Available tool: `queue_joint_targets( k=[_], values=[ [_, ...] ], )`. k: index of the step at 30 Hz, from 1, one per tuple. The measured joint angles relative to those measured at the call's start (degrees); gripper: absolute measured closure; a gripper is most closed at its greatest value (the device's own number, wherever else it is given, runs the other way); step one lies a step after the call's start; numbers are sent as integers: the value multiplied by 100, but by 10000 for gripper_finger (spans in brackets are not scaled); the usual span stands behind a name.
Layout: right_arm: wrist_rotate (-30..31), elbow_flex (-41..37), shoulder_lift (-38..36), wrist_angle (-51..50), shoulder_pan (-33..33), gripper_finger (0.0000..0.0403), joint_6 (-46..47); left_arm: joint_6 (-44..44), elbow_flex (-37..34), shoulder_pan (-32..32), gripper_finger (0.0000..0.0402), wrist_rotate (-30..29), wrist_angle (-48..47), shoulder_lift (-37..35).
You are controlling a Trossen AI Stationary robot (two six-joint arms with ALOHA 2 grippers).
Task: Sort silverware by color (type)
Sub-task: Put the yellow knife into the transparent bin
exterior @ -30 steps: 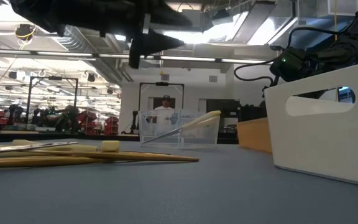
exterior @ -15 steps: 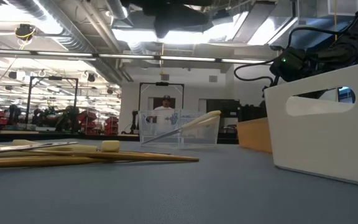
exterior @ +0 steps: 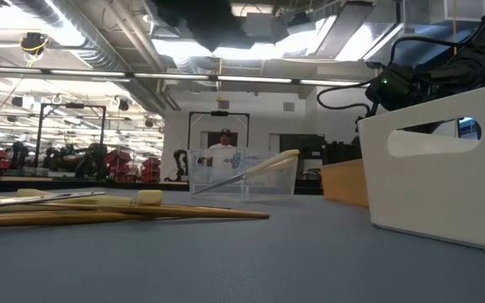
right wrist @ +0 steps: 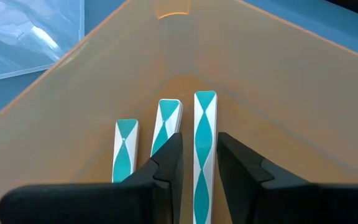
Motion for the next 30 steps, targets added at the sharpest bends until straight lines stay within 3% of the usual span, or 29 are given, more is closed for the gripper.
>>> queue_joint_targets(
  k=[12,23,30],
  values=[
    [-1,0,0,0,0,317,0,320,2,-269,214,-173,-932,111],
    [-34,2,-2,-15,2,317,0,954,4,-428,214,-159,-1228,1135],
    [-31,2,-2,-15,0,317,-1,1246,2,-434,214,-147,-1697,1375]
  ],
)
